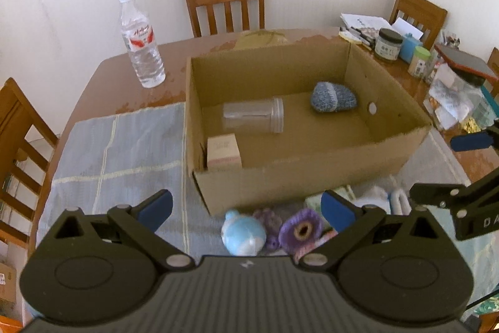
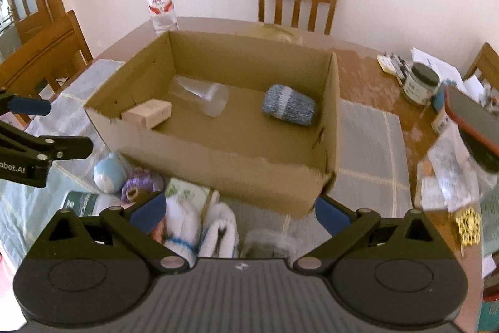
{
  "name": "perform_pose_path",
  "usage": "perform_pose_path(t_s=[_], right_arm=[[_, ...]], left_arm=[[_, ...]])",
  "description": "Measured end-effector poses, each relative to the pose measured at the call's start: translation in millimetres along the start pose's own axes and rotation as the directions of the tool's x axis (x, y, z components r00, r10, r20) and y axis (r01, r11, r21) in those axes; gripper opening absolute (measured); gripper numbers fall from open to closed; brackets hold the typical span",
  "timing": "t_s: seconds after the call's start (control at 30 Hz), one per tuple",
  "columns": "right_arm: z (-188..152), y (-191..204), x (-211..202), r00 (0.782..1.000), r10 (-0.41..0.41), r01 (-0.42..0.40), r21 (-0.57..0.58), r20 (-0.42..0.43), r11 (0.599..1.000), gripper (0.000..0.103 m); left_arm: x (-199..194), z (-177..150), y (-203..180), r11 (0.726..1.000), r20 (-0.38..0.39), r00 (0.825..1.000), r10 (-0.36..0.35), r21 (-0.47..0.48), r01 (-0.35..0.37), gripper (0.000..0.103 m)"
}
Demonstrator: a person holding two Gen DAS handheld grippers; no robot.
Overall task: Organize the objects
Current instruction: 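Drop the grey-blue sock into the box with the right tool while the left drops the white box in, then grasp the cookie jar with the left tool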
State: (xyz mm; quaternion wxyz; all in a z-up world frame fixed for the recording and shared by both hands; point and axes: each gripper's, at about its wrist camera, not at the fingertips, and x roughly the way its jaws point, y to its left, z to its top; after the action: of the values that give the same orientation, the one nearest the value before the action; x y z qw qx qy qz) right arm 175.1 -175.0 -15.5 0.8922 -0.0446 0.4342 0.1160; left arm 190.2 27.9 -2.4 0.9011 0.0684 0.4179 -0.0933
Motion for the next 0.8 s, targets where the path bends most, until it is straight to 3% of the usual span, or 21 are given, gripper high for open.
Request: perform_pose_path(t_s=[0.47,0.8], right_arm=[[-64,-2,5,0.994,-0.075,0.078,0.034,-0.076,0.996,0.103],[-113,7,-8,0.988,-0.101,0.117,0.133,-0.121,0.984,0.103]], left_arm=[[-5,-57,5,0.998,-0.063,0.998,-0.026,-0.052,0.023,0.101],[-19,-85,-4,0.996,-0.069,0.994,-0.085,0.009,0.086,0.101]])
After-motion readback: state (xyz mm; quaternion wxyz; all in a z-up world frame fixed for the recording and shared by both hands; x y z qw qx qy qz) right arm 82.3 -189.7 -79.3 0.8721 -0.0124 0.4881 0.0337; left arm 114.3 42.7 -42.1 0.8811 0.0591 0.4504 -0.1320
